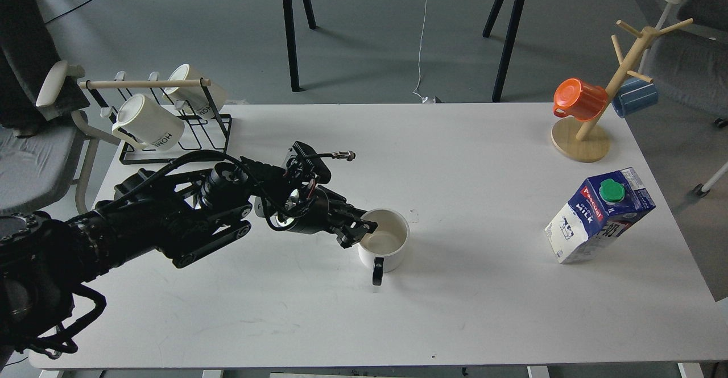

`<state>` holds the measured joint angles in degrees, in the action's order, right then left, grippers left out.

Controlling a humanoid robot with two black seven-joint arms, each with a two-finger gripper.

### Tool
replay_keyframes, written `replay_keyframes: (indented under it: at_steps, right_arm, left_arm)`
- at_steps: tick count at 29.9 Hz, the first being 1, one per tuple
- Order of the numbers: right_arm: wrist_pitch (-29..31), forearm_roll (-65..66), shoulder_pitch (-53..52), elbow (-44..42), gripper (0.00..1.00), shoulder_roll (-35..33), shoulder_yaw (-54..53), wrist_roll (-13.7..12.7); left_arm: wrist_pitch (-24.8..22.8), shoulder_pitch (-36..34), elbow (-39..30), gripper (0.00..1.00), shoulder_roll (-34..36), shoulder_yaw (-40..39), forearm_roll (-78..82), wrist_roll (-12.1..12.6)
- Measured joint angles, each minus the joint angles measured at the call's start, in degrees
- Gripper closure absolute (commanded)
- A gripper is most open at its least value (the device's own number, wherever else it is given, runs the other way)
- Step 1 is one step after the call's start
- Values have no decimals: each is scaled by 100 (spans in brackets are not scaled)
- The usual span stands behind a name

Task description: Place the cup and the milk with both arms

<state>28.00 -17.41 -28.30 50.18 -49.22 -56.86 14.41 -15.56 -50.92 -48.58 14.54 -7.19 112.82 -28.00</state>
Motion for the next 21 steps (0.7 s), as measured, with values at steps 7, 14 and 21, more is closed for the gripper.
replay_keyframes:
  at_steps: [7, 14, 21]
  right_arm:
    - [0, -2, 0, 18, 1, 0, -19, 15]
    - [0, 8, -70, 61, 1, -306, -92, 54]
    - [0, -140, -235, 108, 1, -827, -263, -2]
  left_arm:
    - [-533, -63, -11, 14, 96, -589, -1583, 0]
    - [-1235, -183, -60, 14, 790, -1595, -4231, 0]
    - [-1245, 241, -88, 13, 1878, -2897, -6329, 1]
